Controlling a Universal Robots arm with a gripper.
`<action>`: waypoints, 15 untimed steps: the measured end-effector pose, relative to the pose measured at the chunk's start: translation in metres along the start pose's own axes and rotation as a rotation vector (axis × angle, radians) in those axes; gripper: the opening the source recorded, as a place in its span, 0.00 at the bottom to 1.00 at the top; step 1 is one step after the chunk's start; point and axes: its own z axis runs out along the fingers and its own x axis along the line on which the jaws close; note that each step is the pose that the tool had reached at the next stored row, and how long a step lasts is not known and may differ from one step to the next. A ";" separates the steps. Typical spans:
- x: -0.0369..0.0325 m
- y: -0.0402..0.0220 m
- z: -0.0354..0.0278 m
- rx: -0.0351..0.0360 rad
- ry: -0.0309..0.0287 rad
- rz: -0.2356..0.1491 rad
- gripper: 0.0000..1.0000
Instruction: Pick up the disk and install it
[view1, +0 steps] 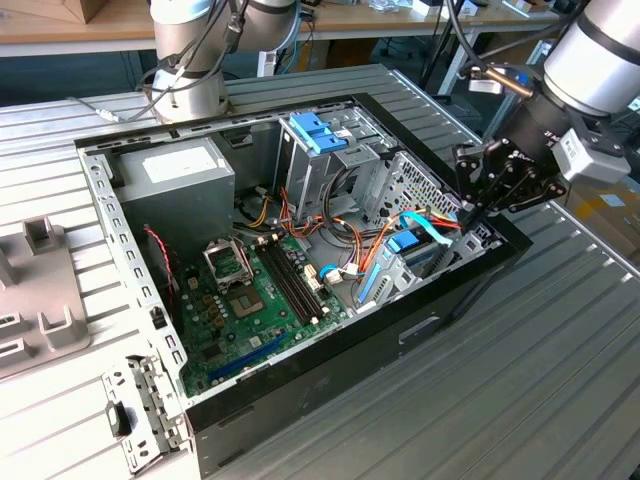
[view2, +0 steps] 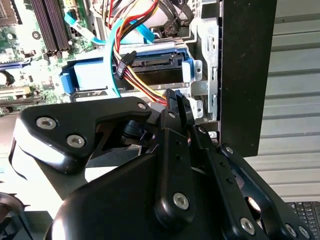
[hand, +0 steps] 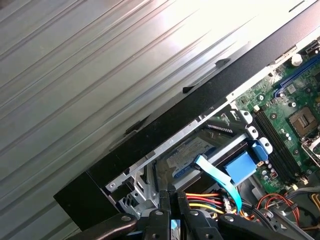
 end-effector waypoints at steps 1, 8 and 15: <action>0.0002 0.0004 0.0001 0.0000 0.0000 0.000 0.17; -0.0002 0.0021 0.0013 -0.0002 0.0001 0.000 0.17; -0.0099 -0.0041 0.0024 0.0000 0.0000 0.000 0.17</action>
